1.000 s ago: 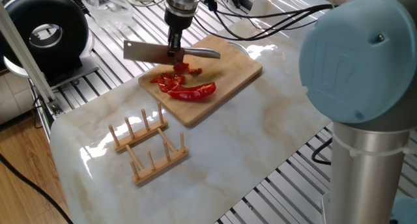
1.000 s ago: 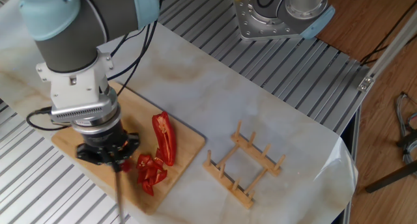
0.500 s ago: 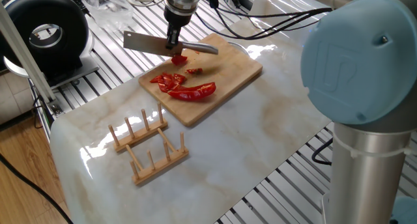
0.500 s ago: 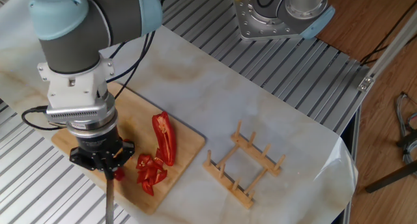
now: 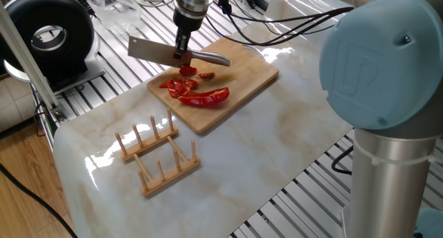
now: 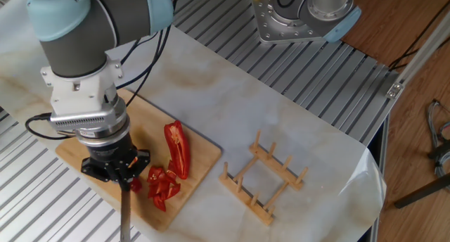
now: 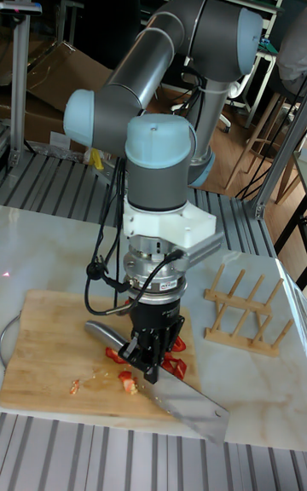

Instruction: Chop the chili peppers

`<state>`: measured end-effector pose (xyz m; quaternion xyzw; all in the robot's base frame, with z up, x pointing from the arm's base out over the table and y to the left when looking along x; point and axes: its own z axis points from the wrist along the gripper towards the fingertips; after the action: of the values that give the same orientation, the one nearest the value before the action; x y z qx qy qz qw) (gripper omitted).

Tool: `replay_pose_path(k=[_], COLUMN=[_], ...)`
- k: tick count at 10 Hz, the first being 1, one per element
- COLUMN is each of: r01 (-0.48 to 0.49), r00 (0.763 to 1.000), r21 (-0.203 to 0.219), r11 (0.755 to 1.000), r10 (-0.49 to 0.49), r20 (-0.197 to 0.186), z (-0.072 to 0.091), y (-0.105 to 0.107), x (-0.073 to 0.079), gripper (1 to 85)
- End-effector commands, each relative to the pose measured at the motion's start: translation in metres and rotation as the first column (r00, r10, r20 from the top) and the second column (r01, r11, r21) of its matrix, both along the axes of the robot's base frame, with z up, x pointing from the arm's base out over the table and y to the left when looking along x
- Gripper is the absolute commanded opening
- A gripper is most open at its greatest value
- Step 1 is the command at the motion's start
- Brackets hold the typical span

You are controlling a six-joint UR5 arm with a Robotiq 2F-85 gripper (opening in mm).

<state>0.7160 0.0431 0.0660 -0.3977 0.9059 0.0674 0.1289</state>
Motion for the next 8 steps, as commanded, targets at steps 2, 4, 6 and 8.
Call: replay_pose_path(k=[2,4,6,8], r01=[0.028,0.026,0.037,-0.010], r00=[0.989,0.991,0.994,0.996], r21=[-0.071,-0.106,-0.108,-0.119], r11=[0.997,0.994,0.993,0.993], r10=[-0.038,-0.039,-0.048,0.000], r20=[-0.141,-0.131,-0.099,-0.084], z=[0.000,0.010,0.010,0.014], y=[-0.025,-0.027,-0.025,-0.025], x=[-0.040,-0.033,-0.023,-0.021], gripper=[1.3,1.3,1.3,1.3])
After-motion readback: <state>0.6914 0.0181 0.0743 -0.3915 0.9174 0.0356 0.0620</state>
